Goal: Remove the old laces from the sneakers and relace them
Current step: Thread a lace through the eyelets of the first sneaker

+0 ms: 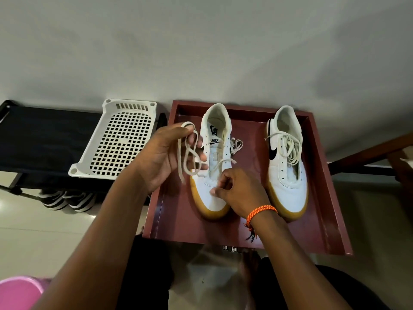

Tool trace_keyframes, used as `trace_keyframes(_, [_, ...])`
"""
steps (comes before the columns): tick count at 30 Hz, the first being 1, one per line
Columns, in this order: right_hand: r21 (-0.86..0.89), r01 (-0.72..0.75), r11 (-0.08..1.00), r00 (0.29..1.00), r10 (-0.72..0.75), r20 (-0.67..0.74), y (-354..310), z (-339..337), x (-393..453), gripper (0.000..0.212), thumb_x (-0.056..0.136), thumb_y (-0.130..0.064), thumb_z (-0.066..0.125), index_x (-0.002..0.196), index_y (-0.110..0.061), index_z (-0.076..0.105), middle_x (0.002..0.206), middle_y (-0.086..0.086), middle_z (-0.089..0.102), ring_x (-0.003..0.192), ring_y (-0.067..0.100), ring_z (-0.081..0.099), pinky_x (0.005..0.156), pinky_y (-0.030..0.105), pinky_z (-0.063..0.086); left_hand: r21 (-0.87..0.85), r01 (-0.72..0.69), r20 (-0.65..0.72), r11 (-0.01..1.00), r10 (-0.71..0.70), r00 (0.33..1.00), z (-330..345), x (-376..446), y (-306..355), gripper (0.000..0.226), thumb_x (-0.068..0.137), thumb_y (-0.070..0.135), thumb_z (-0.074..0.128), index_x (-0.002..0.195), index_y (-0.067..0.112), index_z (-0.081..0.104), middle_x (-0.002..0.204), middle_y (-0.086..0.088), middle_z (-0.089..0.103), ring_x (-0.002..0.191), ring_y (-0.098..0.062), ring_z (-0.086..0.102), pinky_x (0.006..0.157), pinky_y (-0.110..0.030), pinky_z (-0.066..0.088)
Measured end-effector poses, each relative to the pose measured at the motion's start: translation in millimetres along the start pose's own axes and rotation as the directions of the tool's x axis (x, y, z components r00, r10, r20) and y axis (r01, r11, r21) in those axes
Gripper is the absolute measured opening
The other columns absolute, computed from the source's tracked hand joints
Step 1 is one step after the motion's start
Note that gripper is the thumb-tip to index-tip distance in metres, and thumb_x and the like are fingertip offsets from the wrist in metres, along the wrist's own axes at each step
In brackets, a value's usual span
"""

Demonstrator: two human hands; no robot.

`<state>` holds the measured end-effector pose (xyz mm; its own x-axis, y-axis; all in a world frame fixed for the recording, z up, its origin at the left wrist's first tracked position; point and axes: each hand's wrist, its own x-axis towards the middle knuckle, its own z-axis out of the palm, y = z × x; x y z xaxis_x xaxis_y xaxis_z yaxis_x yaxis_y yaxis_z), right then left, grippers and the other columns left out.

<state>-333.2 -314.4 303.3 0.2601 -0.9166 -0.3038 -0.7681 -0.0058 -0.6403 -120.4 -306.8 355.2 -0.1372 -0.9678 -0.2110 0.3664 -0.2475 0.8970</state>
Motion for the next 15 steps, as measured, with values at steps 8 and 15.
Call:
trace_keyframes(8, [-0.17,0.279,0.945,0.913,-0.316,-0.258,-1.1,-1.8,1.7,0.039,0.088,-0.015,0.076,0.119,-0.035,0.065,0.129,-0.009,0.048,0.107,0.012,0.056,0.086,0.032,0.055,0.848,0.267,-0.355,0.457,0.117,0.928,-1.8,10.7,-32.5,0.059,0.111,0.045,0.044,0.074,0.003,0.062,0.065,0.0,0.068,0.059,-0.015,0.065,0.065,-0.037,0.05])
trace_keyframes(15, [-0.279,0.278,0.919,0.89,-0.356,-0.284,6.0,0.7,9.3,0.01,0.1,-0.032,0.066,0.096,-0.024,0.07,0.148,-0.001,0.046,0.127,0.024,0.041,0.103,0.045,0.043,0.868,-0.009,-0.184,0.497,0.339,0.923,9.2,14.6,-36.0,0.021,0.101,0.015,0.062,0.095,0.028,0.078,0.093,0.016,0.074,0.082,-0.004,0.067,0.07,-0.027,0.051])
